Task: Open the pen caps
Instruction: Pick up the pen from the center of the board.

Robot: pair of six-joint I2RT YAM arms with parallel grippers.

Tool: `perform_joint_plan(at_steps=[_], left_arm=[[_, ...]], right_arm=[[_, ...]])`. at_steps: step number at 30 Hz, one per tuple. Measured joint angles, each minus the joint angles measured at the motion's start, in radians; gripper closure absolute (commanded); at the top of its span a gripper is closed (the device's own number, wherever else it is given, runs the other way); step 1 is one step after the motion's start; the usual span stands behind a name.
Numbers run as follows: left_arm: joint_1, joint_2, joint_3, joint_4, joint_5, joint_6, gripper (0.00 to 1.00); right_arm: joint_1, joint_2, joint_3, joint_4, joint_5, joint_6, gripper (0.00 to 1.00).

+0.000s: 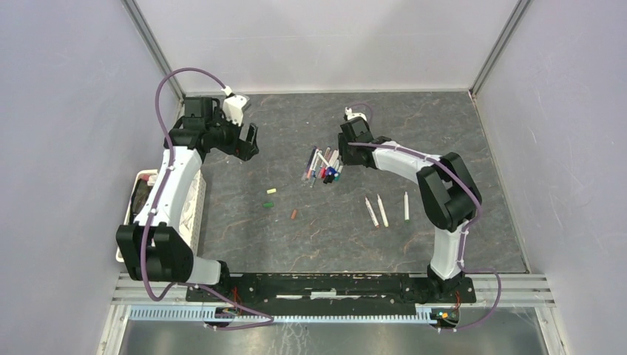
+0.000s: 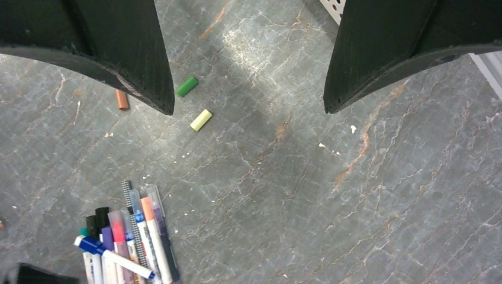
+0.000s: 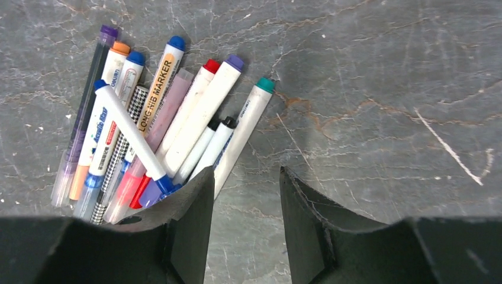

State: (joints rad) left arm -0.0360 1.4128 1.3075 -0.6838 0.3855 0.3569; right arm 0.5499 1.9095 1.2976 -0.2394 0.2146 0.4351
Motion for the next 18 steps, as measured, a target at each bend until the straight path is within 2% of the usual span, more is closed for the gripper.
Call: perform_joint_plan(at_steps=[7, 13, 18], left_arm=[[0.000, -0.040, -0.014, -0.003, 0.032, 0.000, 0.00], [0.000, -0.040, -0.023, -0.011, 0.040, 0.000, 0.00], [0.000, -0.041, -0.023, -0.019, 0.045, 0.000, 0.00]], right_arm=[[0.010, 0.099, 0.076, -0.025, -0.008, 0.022, 0.55], [0.011, 0.121, 0.090, -0.033, 0.013, 0.032, 0.66], [0.012, 0.121, 0.084, -0.042, 0.055, 0.031, 0.70]])
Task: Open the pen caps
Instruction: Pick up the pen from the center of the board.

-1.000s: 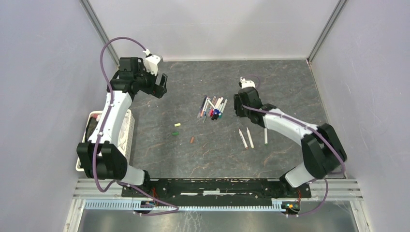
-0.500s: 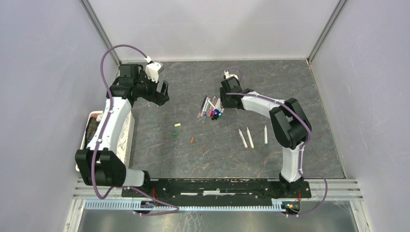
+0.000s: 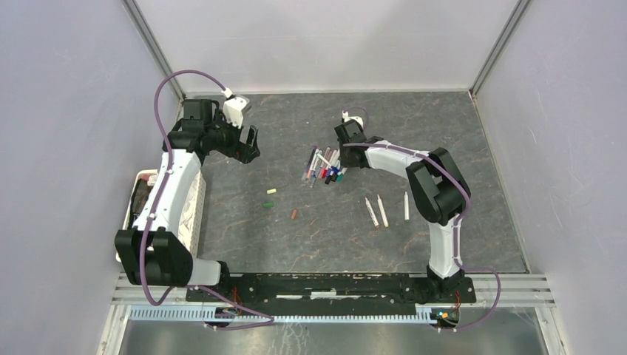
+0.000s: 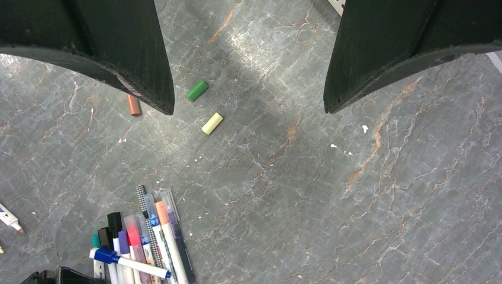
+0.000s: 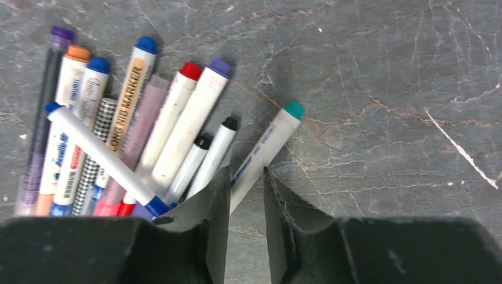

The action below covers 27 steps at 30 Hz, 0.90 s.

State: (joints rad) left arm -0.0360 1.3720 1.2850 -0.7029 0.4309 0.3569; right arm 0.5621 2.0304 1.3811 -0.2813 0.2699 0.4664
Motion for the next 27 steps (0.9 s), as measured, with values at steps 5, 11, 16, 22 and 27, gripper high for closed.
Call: perform_joint_plan(at_steps=[5, 11, 16, 22, 27], left_arm=[[0.000, 0.000, 0.000, -0.005, 0.021, 0.000, 0.00], [0.000, 0.000, 0.000, -0.012, 0.027, 0.001, 0.00], [0.000, 0.000, 0.000, -0.027, 0.048, 0.002, 0.00], [-0.006, 0.000, 0.000, -0.030, 0.099, 0.001, 0.00], [-0.012, 0.000, 0.000, -0.032, 0.139, 0.000, 0.00]], right_arm=[[-0.002, -0.009, -0.029, 0.002, 0.025, 0.000, 0.74], [-0.007, -0.033, -0.069, 0.011, 0.028, 0.001, 0.86], [-0.010, -0.083, -0.139, 0.032, 0.023, 0.005, 0.96], [-0.040, -0.183, -0.269, 0.082, -0.072, 0.028, 1.00], [-0.060, -0.280, -0.322, 0.137, -0.142, 0.058, 1.00]])
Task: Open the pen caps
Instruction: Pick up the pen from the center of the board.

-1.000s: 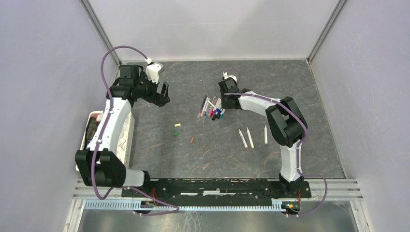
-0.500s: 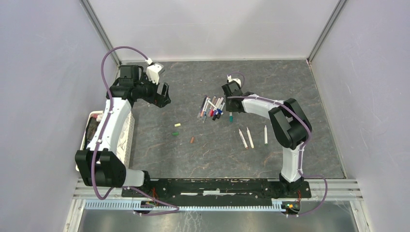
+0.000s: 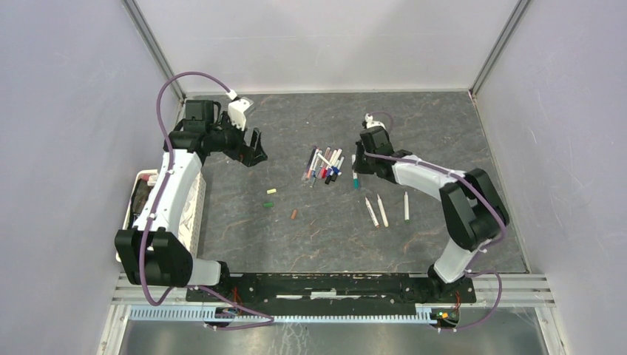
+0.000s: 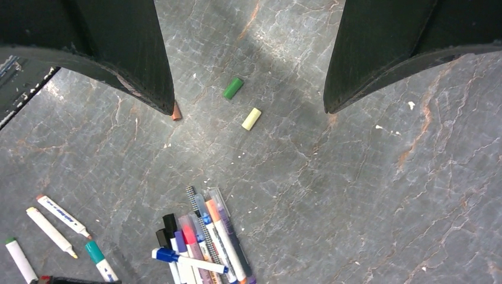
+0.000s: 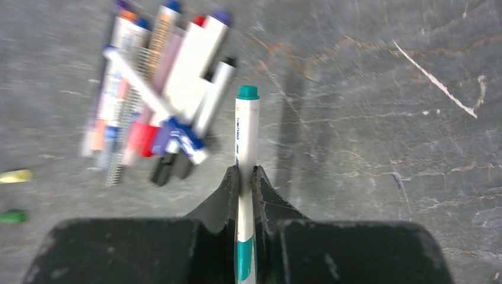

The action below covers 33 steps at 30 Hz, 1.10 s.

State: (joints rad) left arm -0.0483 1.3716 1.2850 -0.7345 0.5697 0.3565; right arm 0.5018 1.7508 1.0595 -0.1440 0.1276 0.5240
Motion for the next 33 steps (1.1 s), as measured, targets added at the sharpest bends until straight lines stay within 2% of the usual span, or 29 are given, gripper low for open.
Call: perform_joint_plan(at_steps=[8, 12, 18, 30, 33], left_arm=[[-0.029, -0.013, -0.002, -0.005, 0.078, -0.036, 0.00], [-0.085, -0.037, -0.029, 0.000, 0.153, -0.077, 0.00], [-0.174, -0.111, -0.101, 0.054, 0.280, -0.173, 0.00], [-0.224, -0.155, -0.151, 0.163, 0.378, -0.279, 0.16], [-0.224, -0.155, -0.156, 0.168, 0.382, -0.284, 0.24]], right_arm=[[0.082, -0.251, -0.080, 0.188, -0.036, 0.103, 1.00], [0.219, -0.328, -0.100, 0.304, 0.021, 0.158, 1.00], [0.378, -0.344, -0.092, 0.417, 0.107, 0.196, 1.00], [0.488, -0.344, -0.036, 0.514, 0.253, 0.212, 1.00], [0.494, -0.344, -0.028, 0.526, 0.264, 0.217, 1.00]])
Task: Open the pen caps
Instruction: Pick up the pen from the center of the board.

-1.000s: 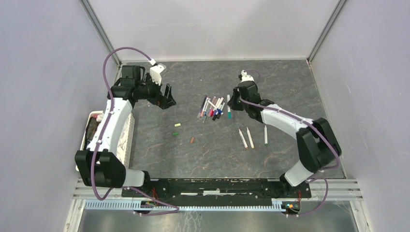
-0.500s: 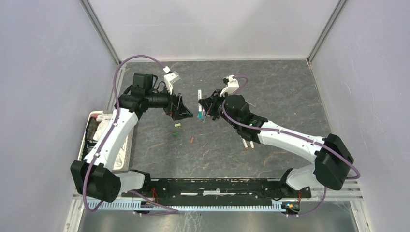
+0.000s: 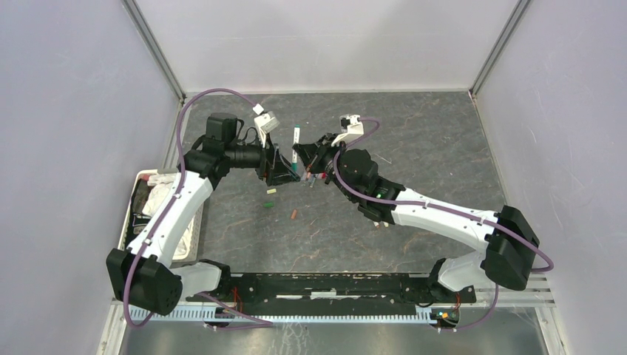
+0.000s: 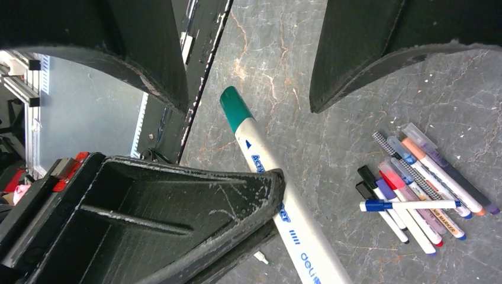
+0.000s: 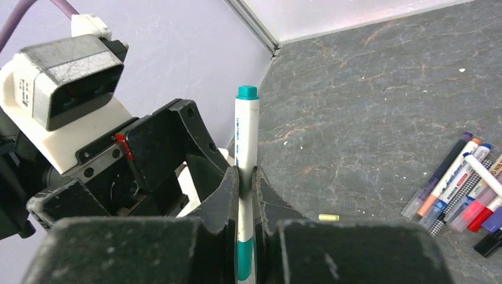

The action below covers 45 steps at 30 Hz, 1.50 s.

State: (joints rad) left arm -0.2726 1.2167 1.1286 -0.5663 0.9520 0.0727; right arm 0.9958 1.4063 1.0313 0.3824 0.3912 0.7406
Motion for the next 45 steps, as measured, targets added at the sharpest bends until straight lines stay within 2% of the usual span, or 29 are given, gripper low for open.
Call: perform_joint_plan(at_steps=[5, 8, 14, 16, 17, 18, 20, 26, 28, 32, 36, 40, 45], left_arm=[[0.000, 0.000, -0.008, 0.005, 0.000, 0.000, 0.40], [0.000, 0.000, -0.010, 0.011, 0.001, 0.000, 0.53], [0.000, 0.000, -0.010, 0.020, 0.028, 0.000, 0.69], [-0.002, 0.001, -0.010, 0.020, 0.036, 0.000, 0.80], [-0.003, 0.001, -0.010, 0.019, 0.038, 0.000, 0.90], [-0.003, 0.001, -0.010, 0.017, 0.035, 0.001, 0.97], [0.005, 0.006, -0.010, 0.011, 0.020, 0.006, 0.98], [0.001, 0.024, 0.016, -0.071, -0.034, 0.127, 0.98], [-0.003, 0.024, 0.022, -0.106, -0.072, 0.214, 0.98], [-0.004, 0.006, 0.016, -0.158, -0.181, 0.410, 0.98], [-0.005, -0.044, -0.026, -0.197, -0.283, 0.616, 0.98], [-0.022, -0.083, -0.061, -0.248, -0.351, 0.788, 0.98], [-0.066, -0.087, -0.079, -0.303, -0.406, 0.950, 0.98]], right_arm=[[0.013, 0.000, 0.000, 0.019, 0.029, 0.000, 1.00], [0.019, 0.000, 0.000, 0.023, 0.039, 0.000, 1.00], [0.032, 0.000, -0.002, 0.028, 0.059, 0.004, 1.00], [0.036, 0.000, -0.002, 0.028, 0.063, 0.006, 1.00], [0.038, 0.000, -0.003, 0.029, 0.065, 0.006, 1.00], [0.039, 0.000, -0.003, 0.032, 0.067, 0.006, 1.00], [0.043, -0.002, -0.003, 0.035, 0.074, 0.006, 0.98], [0.035, -0.011, 0.002, -0.039, 0.075, 0.001, 0.65], [0.011, -0.012, 0.034, -0.116, 0.034, -0.008, 0.55], [-0.112, -0.006, 0.152, -0.278, -0.132, -0.040, 0.42], [-0.225, 0.051, 0.323, -0.428, -0.330, -0.095, 0.36], [-0.267, 0.150, 0.460, -0.560, -0.558, -0.175, 0.35], [-0.262, 0.238, 0.435, -0.668, -0.789, -0.236, 0.35]])
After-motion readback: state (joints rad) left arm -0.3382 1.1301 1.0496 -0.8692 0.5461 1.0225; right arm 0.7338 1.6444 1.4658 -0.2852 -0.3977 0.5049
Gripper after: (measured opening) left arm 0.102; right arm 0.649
